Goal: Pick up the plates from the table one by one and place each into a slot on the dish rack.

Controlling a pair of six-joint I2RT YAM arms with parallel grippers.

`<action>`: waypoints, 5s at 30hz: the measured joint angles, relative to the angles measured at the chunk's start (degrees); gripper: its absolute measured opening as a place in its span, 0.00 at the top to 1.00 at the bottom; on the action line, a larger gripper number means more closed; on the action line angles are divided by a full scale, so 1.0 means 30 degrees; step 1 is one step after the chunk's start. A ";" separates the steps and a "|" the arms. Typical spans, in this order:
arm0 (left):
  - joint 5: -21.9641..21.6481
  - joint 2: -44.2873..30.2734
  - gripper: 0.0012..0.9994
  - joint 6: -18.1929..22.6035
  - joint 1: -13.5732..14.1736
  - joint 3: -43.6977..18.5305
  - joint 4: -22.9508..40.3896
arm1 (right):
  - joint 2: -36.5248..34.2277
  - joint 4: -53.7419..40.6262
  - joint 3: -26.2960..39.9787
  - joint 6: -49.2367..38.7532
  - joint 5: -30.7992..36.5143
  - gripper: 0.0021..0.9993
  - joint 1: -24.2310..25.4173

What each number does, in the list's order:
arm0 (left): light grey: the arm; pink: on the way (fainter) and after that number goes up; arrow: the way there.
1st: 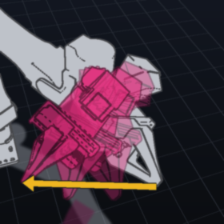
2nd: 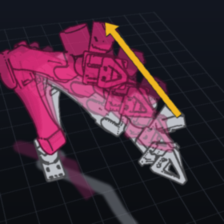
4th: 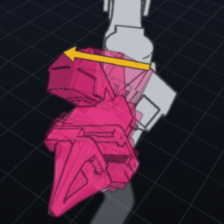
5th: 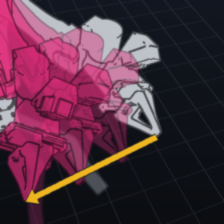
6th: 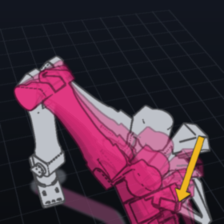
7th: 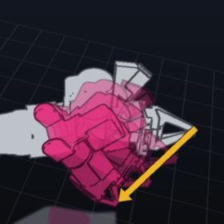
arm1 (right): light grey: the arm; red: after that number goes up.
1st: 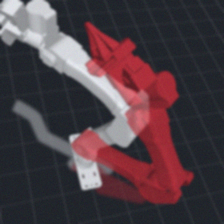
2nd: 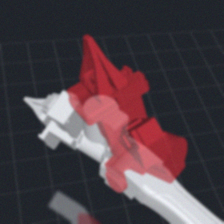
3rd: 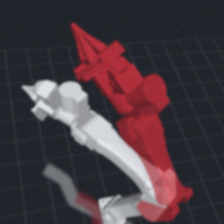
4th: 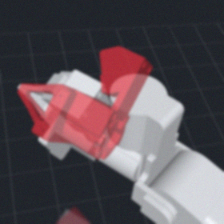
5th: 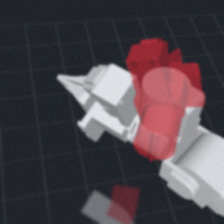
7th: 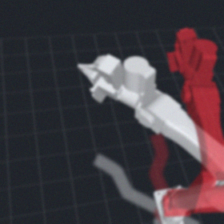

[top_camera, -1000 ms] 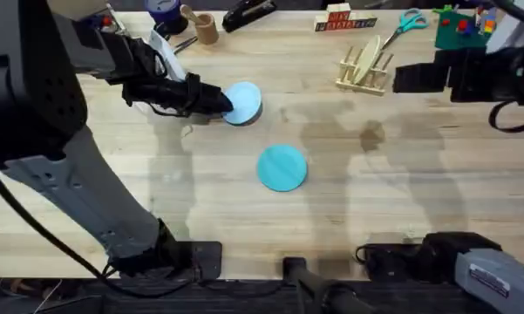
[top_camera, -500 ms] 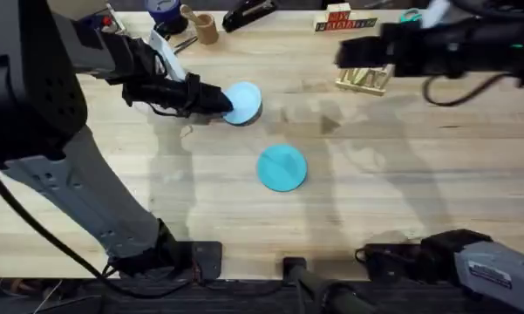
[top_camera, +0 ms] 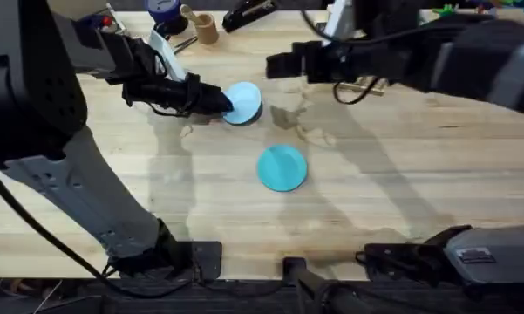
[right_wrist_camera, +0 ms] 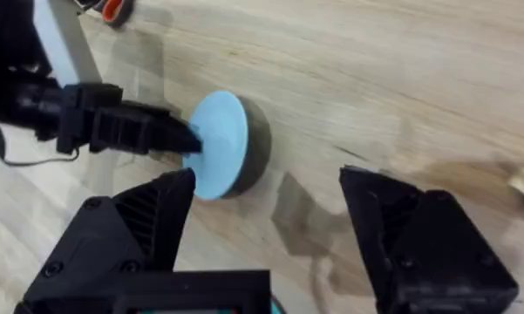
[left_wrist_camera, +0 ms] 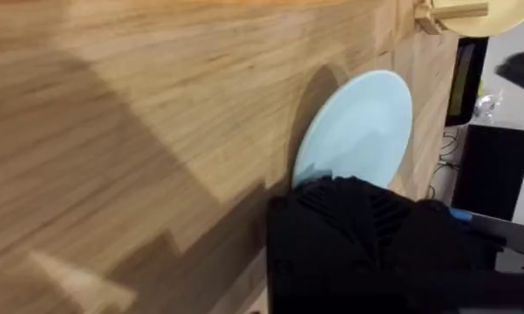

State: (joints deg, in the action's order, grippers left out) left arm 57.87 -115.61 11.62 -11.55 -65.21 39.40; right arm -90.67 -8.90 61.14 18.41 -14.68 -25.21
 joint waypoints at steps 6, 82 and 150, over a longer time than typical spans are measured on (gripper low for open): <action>-0.0006 0.0000 0.96 0.0000 0.0000 0.0000 0.0000 | -0.2510 0.2105 0.0000 0.1789 -0.0406 0.00 -0.0828; -1.4422 1.6207 0.96 -0.0313 0.8778 -0.0015 0.3650 | 0.0596 -1.5888 0.8460 0.2413 0.6546 0.97 -0.0031; -1.9249 1.6699 0.01 -0.0741 1.2145 -0.0015 0.3738 | -0.3429 -1.9022 1.4032 0.3280 1.2101 0.97 0.4719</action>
State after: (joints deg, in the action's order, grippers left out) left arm 0.12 -65.52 9.39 24.88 -65.25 50.61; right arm -100.96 -65.96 103.24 28.25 21.63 -11.05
